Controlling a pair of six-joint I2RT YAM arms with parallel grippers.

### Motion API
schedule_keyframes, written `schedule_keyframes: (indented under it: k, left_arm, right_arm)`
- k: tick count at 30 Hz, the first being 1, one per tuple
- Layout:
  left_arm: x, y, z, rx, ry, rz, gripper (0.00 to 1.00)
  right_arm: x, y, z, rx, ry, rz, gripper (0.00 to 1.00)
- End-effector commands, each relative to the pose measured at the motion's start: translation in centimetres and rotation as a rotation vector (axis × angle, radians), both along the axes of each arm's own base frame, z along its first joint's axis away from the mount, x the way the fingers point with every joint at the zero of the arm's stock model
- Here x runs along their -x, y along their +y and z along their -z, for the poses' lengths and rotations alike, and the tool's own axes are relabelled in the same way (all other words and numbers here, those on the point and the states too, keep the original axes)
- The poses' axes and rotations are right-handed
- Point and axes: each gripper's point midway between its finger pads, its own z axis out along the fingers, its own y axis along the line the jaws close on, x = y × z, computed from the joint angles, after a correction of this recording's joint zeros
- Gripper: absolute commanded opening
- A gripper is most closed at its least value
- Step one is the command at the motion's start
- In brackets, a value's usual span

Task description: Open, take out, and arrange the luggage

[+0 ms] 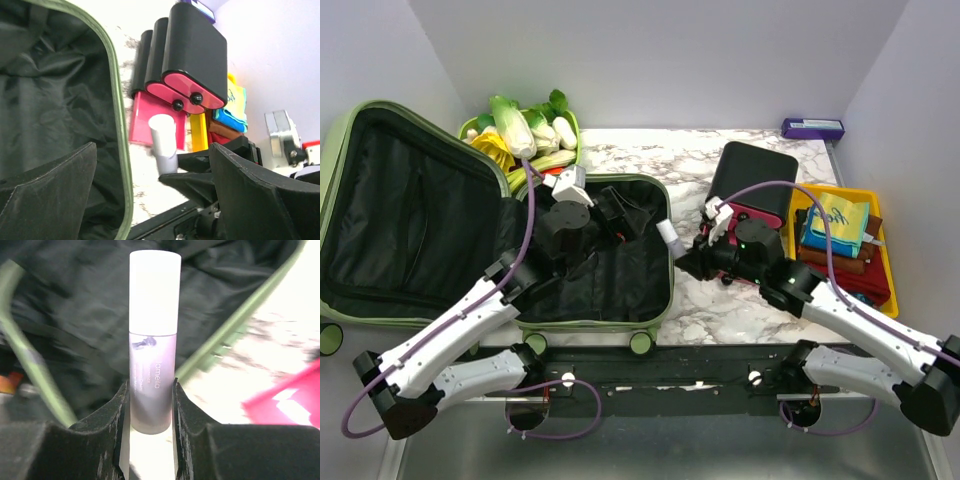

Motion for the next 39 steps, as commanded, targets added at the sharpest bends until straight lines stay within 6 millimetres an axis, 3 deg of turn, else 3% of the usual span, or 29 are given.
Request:
schedule_keyframes:
  k: [1,3,5,9,14,20,25,30,34,39]
  left_arm:
    - [0.5,4.3,-0.9,-0.2,-0.044,-0.07,0.99]
    - [0.5,5.4,-0.5,-0.247,-0.033,-0.102,0.99]
    - [0.6,6.8,0.4,-0.3,-0.02,-0.139,0.99]
    - [0.9,8.7,2.0,-0.376,0.006,-0.172,0.99]
    - [1.7,10.9,3.0,-0.423,0.018,-0.213,0.99]
    - [1.9,12.4,3.2,-0.419,0.009,-0.246,0.99]
    - [1.4,12.5,3.4,-0.429,0.019,-0.25,0.99]
    - [1.2,12.4,3.6,-0.424,0.023,-0.249,0.99]
    - [1.0,12.3,3.4,-0.418,0.02,-0.245,0.99]
    - [0.9,12.3,3.3,-0.413,0.021,-0.245,0.99]
  right_arm:
    - [-1.4,-8.6,5.5,0.571,-0.277,-0.014,0.1]
    - [-2.6,-11.1,6.4,0.664,-0.308,0.011,0.1]
    - [-3.2,-12.0,7.5,0.693,-0.294,-0.01,0.11]
    - [-4.2,-12.7,9.2,0.794,-0.42,-0.204,0.12]
    - [-5.0,-13.2,10.7,0.811,-0.458,-0.251,0.12]
    - [-6.3,-17.7,13.3,1.005,-0.318,-0.138,0.19]
    - [-7.2,-18.3,13.5,0.997,-0.287,-0.127,0.2]
    - [-7.3,-18.9,14.3,1.033,-0.255,-0.124,0.43]
    - [-7.5,-18.5,13.6,1.009,-0.272,-0.111,0.68]
    - [-7.8,-18.3,12.0,0.977,-0.311,-0.071,0.68]
